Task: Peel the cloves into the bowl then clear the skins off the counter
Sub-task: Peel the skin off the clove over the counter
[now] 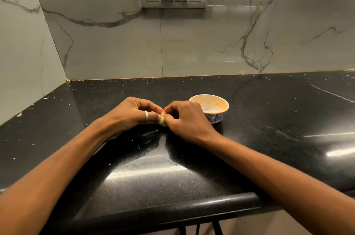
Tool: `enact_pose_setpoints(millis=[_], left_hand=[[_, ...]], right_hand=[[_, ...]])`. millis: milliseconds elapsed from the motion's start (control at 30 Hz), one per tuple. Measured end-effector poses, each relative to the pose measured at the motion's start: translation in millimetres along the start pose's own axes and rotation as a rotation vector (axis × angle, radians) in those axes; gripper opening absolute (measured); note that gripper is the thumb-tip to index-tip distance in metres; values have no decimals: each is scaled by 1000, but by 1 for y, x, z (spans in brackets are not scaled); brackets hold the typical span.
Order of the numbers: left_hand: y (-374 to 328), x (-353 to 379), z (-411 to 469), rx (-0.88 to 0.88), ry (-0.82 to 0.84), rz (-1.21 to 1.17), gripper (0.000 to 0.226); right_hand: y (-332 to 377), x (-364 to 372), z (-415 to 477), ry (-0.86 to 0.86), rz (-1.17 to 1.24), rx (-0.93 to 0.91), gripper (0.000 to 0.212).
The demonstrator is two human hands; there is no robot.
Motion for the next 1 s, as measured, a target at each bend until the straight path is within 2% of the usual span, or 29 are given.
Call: enact_pose_setpoints(millis=[133, 233, 467, 700, 1000], left_hand=[[-1, 0, -2, -8, 33, 57, 30], [-3, 0, 0, 20, 15, 109, 18], [3, -3, 1, -10, -8, 155, 12], [4, 1, 1, -34, -6, 90, 11], [2, 5, -2, 50, -83, 138, 12]], right_hand=[[-2, 2, 1, 5, 8, 5, 16], [-2, 3, 1, 12, 6, -16, 18], [-1, 4, 0, 36, -3, -97, 19], [-6, 5, 2, 5, 74, -93, 19], [-5, 5, 2, -14, 85, -117, 14]])
Point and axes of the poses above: each hand's wrist, its own z-axis towards the middle knuckle, its own x-axis out of the palm, y = z × x, the point moved 7 cm from there along z, towards the middle knuckle, and after that the axes turned 13 degrees about -z, right-handed, at the moved point
